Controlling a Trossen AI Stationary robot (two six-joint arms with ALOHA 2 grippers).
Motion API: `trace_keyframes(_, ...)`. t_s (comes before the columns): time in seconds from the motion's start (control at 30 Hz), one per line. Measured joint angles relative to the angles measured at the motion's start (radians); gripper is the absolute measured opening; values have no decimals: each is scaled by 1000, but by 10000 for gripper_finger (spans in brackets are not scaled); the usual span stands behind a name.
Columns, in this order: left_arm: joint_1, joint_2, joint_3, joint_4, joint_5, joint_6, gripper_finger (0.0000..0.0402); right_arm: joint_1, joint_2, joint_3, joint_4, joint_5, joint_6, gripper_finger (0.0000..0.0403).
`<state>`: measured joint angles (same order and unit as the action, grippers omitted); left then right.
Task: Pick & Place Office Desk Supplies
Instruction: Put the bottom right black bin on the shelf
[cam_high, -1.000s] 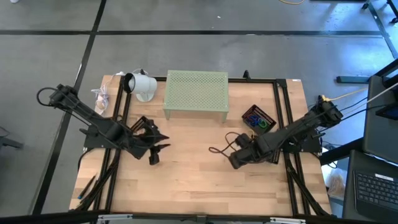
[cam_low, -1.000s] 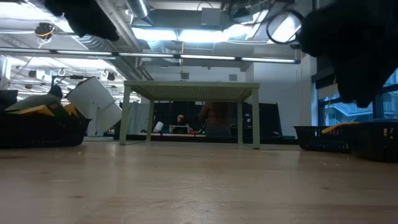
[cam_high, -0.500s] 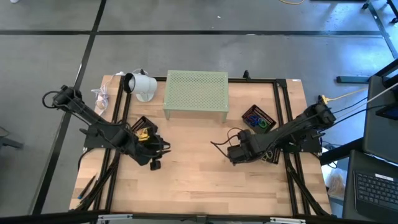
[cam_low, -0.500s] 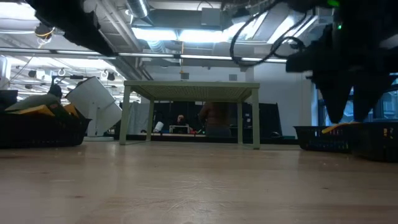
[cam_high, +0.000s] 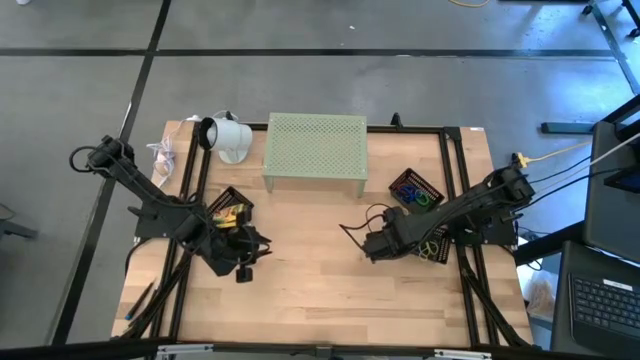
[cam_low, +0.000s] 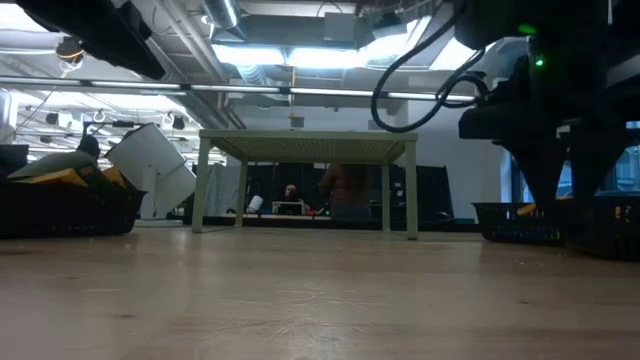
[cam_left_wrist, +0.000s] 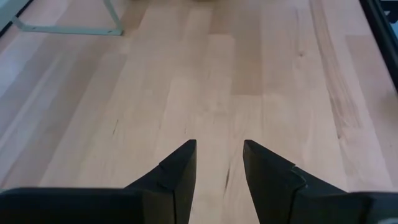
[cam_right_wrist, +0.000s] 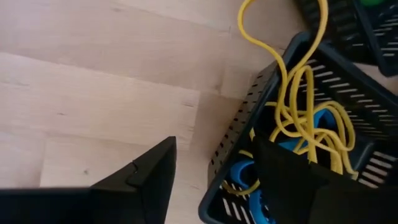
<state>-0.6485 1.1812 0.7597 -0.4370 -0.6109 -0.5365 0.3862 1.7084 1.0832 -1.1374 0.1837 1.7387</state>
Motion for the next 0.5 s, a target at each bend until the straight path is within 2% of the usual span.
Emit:
trace_keyframes(0.27, -21, 0, 0, 0, -1, -1, 127, 11, 63, 0, 12, 2, 33, 189)
trace_keyframes(0.5, -25, 0, 0, 0, -3, -2, 127, 11, 77, 0, 15, 2, -20, 133)
